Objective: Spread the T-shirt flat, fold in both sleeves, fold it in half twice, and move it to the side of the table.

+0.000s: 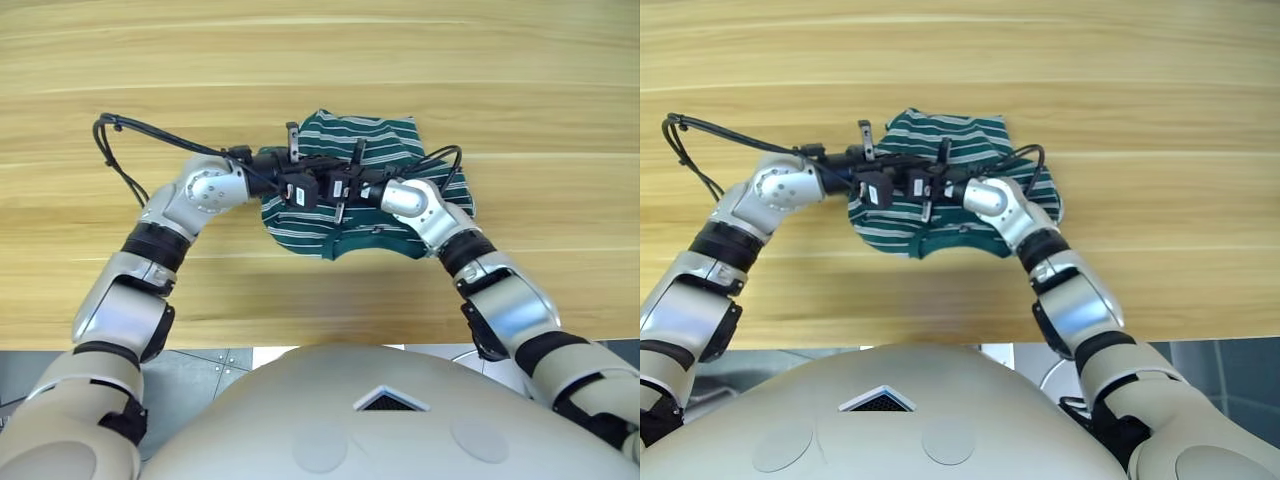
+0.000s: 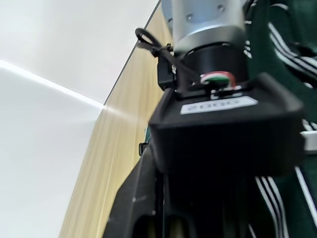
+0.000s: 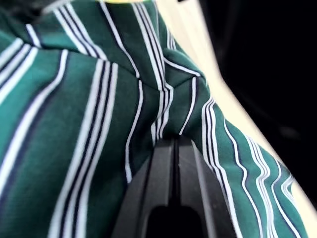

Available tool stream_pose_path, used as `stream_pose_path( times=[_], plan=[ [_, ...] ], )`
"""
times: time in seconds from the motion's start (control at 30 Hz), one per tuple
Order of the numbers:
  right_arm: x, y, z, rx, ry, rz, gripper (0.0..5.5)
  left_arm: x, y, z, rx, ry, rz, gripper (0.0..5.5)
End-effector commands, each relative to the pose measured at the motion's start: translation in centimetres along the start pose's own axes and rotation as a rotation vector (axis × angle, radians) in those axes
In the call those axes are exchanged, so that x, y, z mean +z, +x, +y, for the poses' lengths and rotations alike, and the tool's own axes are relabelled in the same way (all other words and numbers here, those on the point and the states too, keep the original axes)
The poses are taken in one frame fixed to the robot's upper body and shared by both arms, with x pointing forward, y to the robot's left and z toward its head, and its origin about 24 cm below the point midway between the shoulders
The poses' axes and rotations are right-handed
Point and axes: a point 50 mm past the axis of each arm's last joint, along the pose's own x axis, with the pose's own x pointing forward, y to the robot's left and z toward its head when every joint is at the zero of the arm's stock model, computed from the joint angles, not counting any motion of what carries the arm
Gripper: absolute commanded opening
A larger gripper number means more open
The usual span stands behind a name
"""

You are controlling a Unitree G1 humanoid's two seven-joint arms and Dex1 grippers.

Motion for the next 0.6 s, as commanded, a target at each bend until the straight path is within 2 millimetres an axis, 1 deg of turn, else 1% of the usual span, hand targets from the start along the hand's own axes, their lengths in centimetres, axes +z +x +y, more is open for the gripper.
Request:
stream_pose_path(
  times=[0.03,0.17,0.3,0.4,0.47,0.53,0.6],
  plan=[
    [-1.5,-0.2,1.6,0.03,0.081,0.087,0.03,1.1,0.2,0.2,0.03,0.004,-0.065,0.0],
    [-0.8,-0.8,0.1,-0.044,0.117,0.006,0.03,1.7,-0.5,0.8,0.076,-0.025,-0.105,0.0],
    [0.1,-1.9,-1.8,-0.14,0.166,-0.106,0.03,2.6,-2.1,2.1,0.146,-0.07,-0.173,0.0],
    [0.8,-2.8,-2.2,-0.148,0.168,-0.164,0.03,2.4,-3.8,3.7,0.203,-0.051,-0.144,0.0],
    [1.0,-3.3,-2.2,-0.139,0.159,-0.175,0.03,1.9,-5.1,4.5,0.231,-0.022,-0.094,0.0],
    [1.2,-3.6,-2.1,-0.134,0.15,-0.18,0.03,1.6,-6.1,5.0,0.245,-0.001,-0.058,0.0],
    [1.6,-3.9,-2.3,-0.145,0.148,-0.196,0.03,1.6,-6.6,5.0,0.252,0.005,-0.045,0.0]
  ],
)
